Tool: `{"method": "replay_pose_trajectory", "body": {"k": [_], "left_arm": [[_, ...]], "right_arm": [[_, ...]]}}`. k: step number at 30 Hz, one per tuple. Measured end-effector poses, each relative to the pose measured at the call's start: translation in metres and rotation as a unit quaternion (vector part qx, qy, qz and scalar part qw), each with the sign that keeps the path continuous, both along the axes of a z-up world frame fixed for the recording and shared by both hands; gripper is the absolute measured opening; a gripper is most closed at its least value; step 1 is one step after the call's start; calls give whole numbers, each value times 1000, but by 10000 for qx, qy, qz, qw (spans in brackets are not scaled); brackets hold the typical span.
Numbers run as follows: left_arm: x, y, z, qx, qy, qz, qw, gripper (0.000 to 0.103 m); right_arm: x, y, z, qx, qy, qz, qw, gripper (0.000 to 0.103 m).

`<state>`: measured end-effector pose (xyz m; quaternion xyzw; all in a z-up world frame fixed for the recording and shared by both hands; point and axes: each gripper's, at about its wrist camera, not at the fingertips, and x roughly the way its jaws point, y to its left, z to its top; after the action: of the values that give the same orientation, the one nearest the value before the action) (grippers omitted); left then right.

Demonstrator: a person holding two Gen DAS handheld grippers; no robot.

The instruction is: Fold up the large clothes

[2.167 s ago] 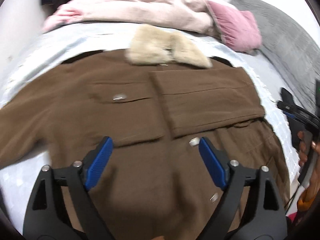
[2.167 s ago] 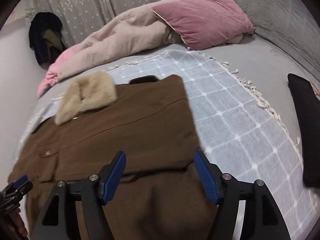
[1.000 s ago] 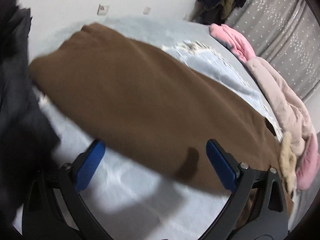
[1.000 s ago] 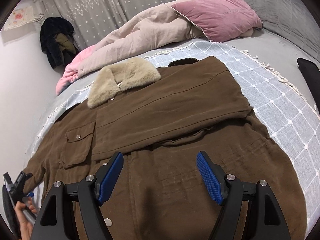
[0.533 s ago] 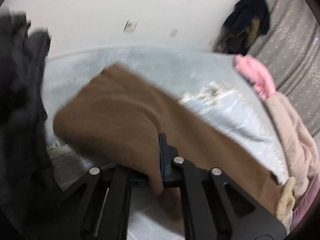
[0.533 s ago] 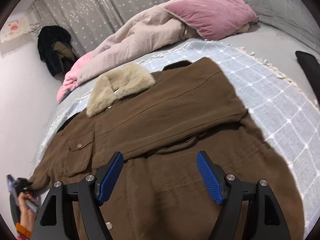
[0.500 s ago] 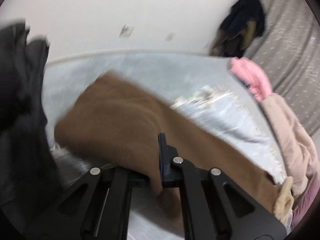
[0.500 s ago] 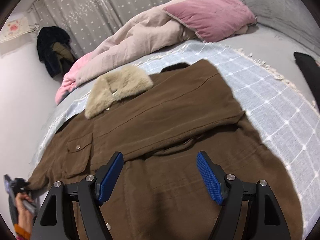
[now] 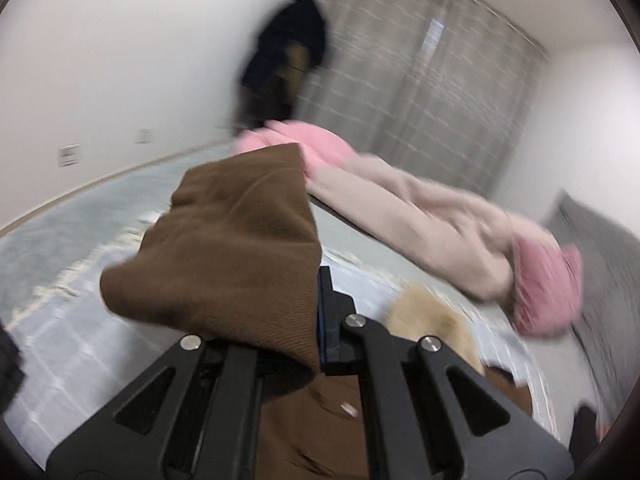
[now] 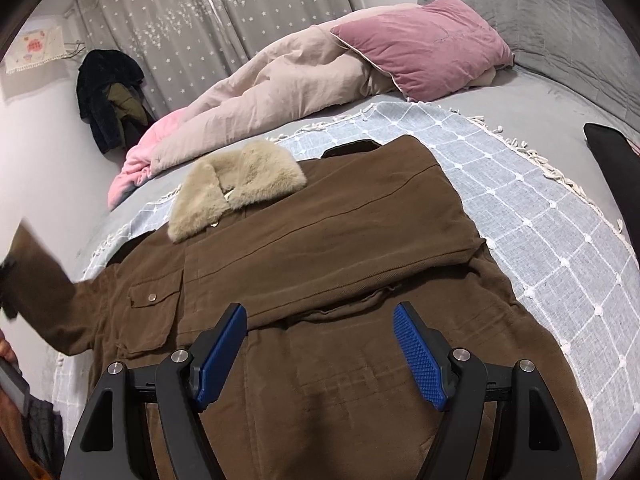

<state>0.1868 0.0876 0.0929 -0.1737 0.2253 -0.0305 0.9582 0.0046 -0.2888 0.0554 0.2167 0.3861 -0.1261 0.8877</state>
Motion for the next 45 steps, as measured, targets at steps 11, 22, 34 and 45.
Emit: {"method": "replay_pose_trajectory", "body": {"k": [11,22,34,45], "left_arm": [[-16,-157,-158,1331,2253,-3336,9057,73],[-71,-62,-94,1247,1747,-2903,9325,82],[-24,28,-117,722,2293,-1087,9646,88],[-15,72,-129,17,2553,-766,9638,88]], "right_arm": [[10,5,-12,124,257,270,9992,77],[22,25,-25,526,362,710,9954,77],[49,136,-28,-56,347,2270,9733,77],[154,250,-59,-1794,978,3148,9269,41]]}}
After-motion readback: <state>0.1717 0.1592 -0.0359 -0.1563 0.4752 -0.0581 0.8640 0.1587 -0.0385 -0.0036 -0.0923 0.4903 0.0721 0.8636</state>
